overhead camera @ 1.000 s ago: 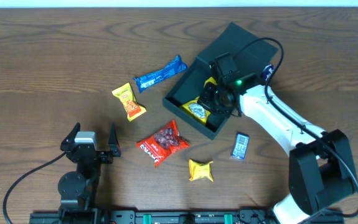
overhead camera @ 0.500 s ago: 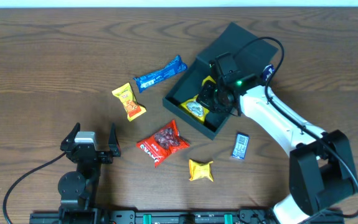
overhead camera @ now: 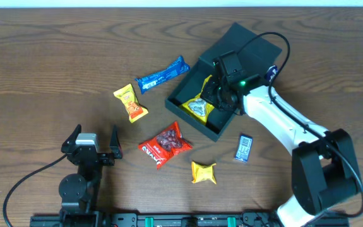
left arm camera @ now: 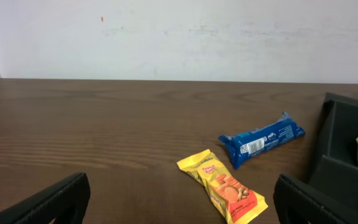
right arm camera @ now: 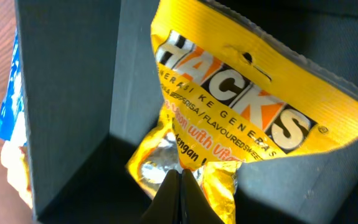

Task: Pack container
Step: 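Lower the yellow bag into the box and open the right gripper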

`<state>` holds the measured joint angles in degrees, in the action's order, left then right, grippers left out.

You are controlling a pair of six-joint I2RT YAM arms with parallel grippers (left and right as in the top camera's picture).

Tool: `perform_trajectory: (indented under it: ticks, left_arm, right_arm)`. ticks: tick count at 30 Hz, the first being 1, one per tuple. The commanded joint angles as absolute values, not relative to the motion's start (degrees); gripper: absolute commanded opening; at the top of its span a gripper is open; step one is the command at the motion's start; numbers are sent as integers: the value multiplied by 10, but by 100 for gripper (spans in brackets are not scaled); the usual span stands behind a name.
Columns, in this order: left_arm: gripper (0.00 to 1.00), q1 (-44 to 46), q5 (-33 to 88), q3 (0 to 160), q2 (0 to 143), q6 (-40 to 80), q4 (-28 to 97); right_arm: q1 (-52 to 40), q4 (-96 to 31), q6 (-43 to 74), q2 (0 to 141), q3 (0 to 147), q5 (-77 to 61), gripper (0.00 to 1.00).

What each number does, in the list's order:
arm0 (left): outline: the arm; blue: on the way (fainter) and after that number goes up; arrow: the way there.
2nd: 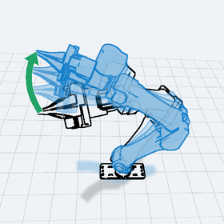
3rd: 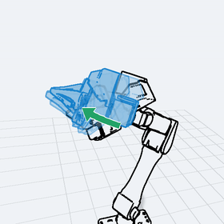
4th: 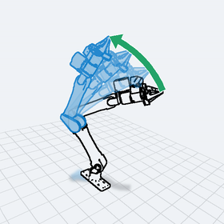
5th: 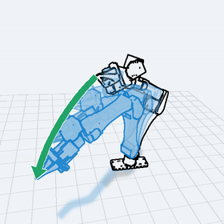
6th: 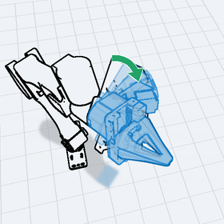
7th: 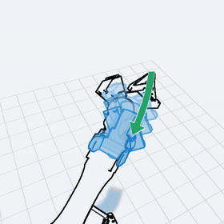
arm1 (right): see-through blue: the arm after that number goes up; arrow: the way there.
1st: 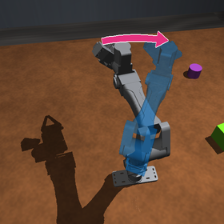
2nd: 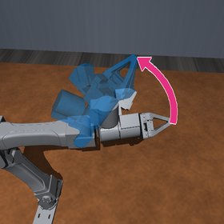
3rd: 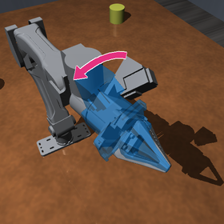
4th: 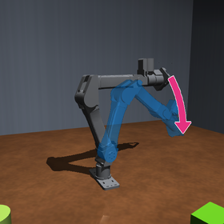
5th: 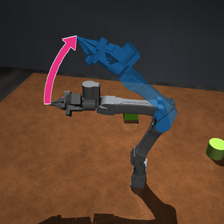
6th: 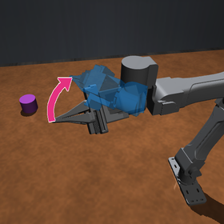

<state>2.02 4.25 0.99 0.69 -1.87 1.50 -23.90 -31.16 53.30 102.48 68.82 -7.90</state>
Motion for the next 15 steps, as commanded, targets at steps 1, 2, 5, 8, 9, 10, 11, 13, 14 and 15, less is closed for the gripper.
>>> perform_trajectory:
  ticks: [1,2,5,8,9,10,11,13,14,15]
  left_arm:
    - [95,19,49,3,6,-17,40]
    - [95,19,49,3,6,-17,40]
    - [95,19,49,3,6,-17,40]
    - [95,19,49,3,6,-17,40]
    - [95,19,49,3,6,-17,40]
    - [95,19,49,3,6,-17,40]
    - [95,19,49,3,6,-17,40]
    - [95,19,49,3,6,-17,40]
    - [95,19,49,3,6,-17,40]
    - [95,19,49,3,6,-17,40]
  right_arm:
    - [-238,-311,521,1043,686,-62,2]
    - [-237,-309,516,1045,686,-62,2]
    - [-237,-295,502,1055,686,-58,2]
    - [-237,-297,503,1064,686,-58,2]
    - [-237,-298,503,1068,686,-58,2]
    - [-237,-300,502,1073,686,-58,2]
    - [-238,-300,501,1078,686,-55,2]
    - [-240,-298,494,1090,685,-44,2]
    - [-242,-295,494,1097,685,-41,2]
    - [-242,-295,494,1098,685,-41,2]
